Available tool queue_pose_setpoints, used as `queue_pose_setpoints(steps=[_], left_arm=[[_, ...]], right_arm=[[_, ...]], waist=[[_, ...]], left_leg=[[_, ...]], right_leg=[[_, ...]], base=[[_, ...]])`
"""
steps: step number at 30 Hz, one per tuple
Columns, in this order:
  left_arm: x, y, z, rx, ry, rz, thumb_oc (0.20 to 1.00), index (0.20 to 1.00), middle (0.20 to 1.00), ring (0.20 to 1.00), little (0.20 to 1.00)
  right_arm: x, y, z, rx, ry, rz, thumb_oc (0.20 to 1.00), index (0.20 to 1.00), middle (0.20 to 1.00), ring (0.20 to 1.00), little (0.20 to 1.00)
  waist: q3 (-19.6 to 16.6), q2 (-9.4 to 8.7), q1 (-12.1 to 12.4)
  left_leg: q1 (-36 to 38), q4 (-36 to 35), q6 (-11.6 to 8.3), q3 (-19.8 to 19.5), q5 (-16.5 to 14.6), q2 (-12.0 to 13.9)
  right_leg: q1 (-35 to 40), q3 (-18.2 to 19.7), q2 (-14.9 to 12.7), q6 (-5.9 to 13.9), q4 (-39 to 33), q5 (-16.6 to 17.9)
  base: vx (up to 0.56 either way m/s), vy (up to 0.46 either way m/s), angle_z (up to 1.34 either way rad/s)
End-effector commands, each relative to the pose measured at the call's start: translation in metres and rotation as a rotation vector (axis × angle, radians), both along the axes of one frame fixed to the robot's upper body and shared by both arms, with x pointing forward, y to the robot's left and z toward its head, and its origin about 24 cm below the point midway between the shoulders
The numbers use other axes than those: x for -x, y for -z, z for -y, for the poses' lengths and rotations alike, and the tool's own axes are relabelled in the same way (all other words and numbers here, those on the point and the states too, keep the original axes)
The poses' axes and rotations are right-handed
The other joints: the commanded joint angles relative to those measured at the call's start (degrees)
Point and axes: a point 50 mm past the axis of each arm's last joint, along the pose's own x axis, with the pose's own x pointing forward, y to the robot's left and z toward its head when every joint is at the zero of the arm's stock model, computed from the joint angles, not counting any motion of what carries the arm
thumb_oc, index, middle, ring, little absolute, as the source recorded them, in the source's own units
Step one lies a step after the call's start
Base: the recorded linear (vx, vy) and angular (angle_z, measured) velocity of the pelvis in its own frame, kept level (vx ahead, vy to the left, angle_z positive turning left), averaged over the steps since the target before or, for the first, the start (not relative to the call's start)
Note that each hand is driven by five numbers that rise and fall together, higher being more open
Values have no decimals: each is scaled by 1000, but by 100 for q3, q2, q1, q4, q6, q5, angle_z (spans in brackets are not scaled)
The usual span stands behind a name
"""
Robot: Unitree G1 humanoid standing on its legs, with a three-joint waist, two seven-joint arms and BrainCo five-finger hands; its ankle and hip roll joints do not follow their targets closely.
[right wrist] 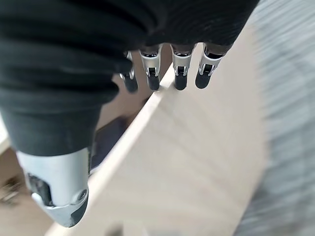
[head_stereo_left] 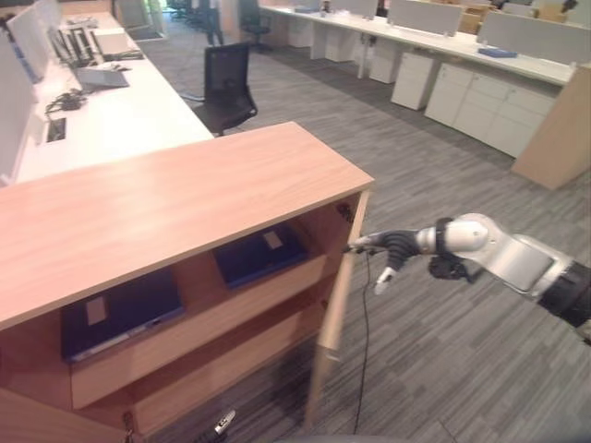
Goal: Put the empty folder in the office cabinet
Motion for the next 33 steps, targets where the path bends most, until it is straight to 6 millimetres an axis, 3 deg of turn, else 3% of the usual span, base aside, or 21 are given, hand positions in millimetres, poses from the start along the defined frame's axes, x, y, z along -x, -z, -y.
queue_pose_setpoints(steps=[1,2,3,4,8,12,13,15,16,17,18,19,20,22,24,25,26,28,29,31,33], left_arm=[[-6,-2,-13,-72,12,-2,1000,1000,1000,1000,1000],[-5,-2,-14,-78,11,-7,1000,1000,1000,1000,1000],[-4,-2,-15,-90,6,-17,1000,1000,1000,1000,1000],[-4,-2,-15,-91,6,-17,1000,1000,1000,1000,1000],[-11,-2,-12,-108,-10,-17,1000,1000,1000,1000,1000],[-24,-5,-3,-99,-8,35,1000,1000,1000,1000,1000],[-42,-9,6,-102,67,114,1000,1000,1000,1000,1000],[-62,-16,16,-85,128,201,1000,1000,1000,1000,1000],[-78,-22,22,-64,175,268,1000,1000,1000,1000,1000],[-78,-22,22,-63,176,268,1000,1000,1000,1000,1000],[-82,-24,24,-70,234,276,1000,1000,1000,1000,1000],[-84,-24,25,-75,261,281,1000,1000,1000,1000,1000],[-83,-24,25,-76,264,280,1000,1000,1000,1000,1000],[-83,-26,30,-69,323,302,1000,1000,1000,1000,1000],[-84,-31,31,-68,360,343,1000,1000,1000,1000,1000],[-83,-31,31,-70,364,340,1000,1000,1000,1000,1000],[-86,-37,31,-56,357,394,1000,1000,1000,1000,1000],[-86,-41,28,-61,353,409,1000,1000,1000,1000,1000],[-98,-62,21,-71,343,532,1000,1000,1000,1000,1000],[-102,-70,17,-83,344,569,1000,1000,1000,1000,1000],[-113,-95,3,-134,319,688,1000,1000,1000,1000,1000]], right_arm=[[81,66,-74,-320,-312,-642,1000,1000,1000,1000,1000],[82,65,-83,-385,-300,-657,1000,1000,1000,1000,1000],[83,65,-107,-550,-250,-695,1000,1000,1000,1000,1000],[83,65,-107,-551,-251,-695,1000,1000,1000,1000,1000],[99,97,-152,-873,1,-945,1000,1000,1000,1000,1000],[104,110,-158,-949,111,-1012,1000,1000,1000,1000,1000],[105,118,-149,-924,126,-970,1000,1000,1000,1000,1000],[99,125,-131,-834,107,-867,1000,1000,1000,1000,1000],[88,135,-102,-659,95,-708,1000,1000,1000,1000,1000],[89,135,-101,-658,95,-706,1000,1000,1000,1000,1000],[76,166,-60,-448,240,-580,1000,1000,1000,1000,1000],[74,179,-43,-383,318,-546,1000,1000,1000,1000,1000],[74,180,-43,-383,318,-545,1000,1000,1000,1000,1000],[79,210,-5,-333,585,-540,1000,1000,1000,1000,1000],[90,231,17,-313,791,-561,1000,1000,1000,1000,1000],[91,232,17,-315,793,-562,1000,1000,1000,1000,1000],[111,254,40,-270,999,-608,1000,1000,1000,1000,1000],[121,262,47,-248,1077,-625,1000,1000,1000,1000,1000],[154,281,78,-161,1350,-685,1000,1000,1000,1000,1000],[158,283,84,-174,1435,-692,1000,1000,1000,1000,1000],[175,286,100,-177,1597,-712,1000,1000,1000,1000,1000]], waist=[[472,-335,355],[472,-342,393],[505,-341,504],[493,-357,500],[588,-367,727],[681,-380,941],[840,-351,1142],[982,-317,1218],[1054,-339,1120],[1053,-328,1132],[1006,-314,977],[950,-261,914],[944,-265,923],[798,-81,828],[681,59,838],[668,47,833],[554,177,889],[484,198,913],[377,320,1071],[363,343,1112],[341,425,1273]], left_leg=[[49,33,233,-178,-287,-304],[41,30,232,-199,-279,-303],[46,46,235,-248,-282,-291],[27,39,237,-249,-261,-300],[-70,60,219,-485,-190,-318],[-349,55,172,-962,-3,-364],[-582,112,73,-1367,141,-387],[-805,339,-59,-1320,108,-264],[-903,570,-97,-356,148,94],[-909,586,-100,-347,136,102],[-805,678,-132,723,199,497],[-754,643,-174,1060,231,573],[-748,627,-176,1057,240,570],[-656,332,-240,1350,387,553],[-614,116,-228,1118,403,435],[-604,86,-220,1096,418,420],[-516,-220,-149,937,443,289],[-484,-382,-104,838,477,196],[-489,-545,27,567,468,-48],[-499,-554,71,460,450,-122],[-512,-573,176,218,390,-307]], right_leg=[[612,-201,-282,680,-1125,248],[614,-219,-282,674,-1122,243],[655,-277,-281,658,-1116,223],[635,-278,-290,657,-1119,232],[649,-469,-313,611,-1094,192],[581,-958,-431,601,-1091,161],[612,-1497,-544,601,-1105,111],[709,-1907,-609,624,-1118,-30],[687,-2323,-790,658,-1123,-32],[683,-2313,-785,657,-1122,-30],[748,-2749,-923,674,-1131,-23],[790,-2932,-971,677,-1131,-22],[792,-2939,-971,679,-1131,-20],[880,-3201,-1055,701,-1131,62],[985,-3291,-1144,700,-1121,78],[998,-3317,-1149,709,-1124,83],[1095,-3516,-1209,714,-1091,76],[1140,-3612,-1245,729,-1085,77],[1225,-3859,-1404,775,-947,75],[1262,-3950,-1472,801,-896,70],[1352,-4157,-1631,872,-777,87]], base=[[34,-22,18],[50,-33,39],[35,-26,41],[34,-23,44],[21,-37,35],[-25,-96,88],[-95,-100,173],[-110,-79,155],[-102,7,200],[-187,91,261],[-89,69,218],[-88,69,179],[-7,91,123],[45,183,75],[73,180,41],[70,200,49],[62,196,43],[69,223,70],[57,198,98],[43,187,91],[50,202,74]])
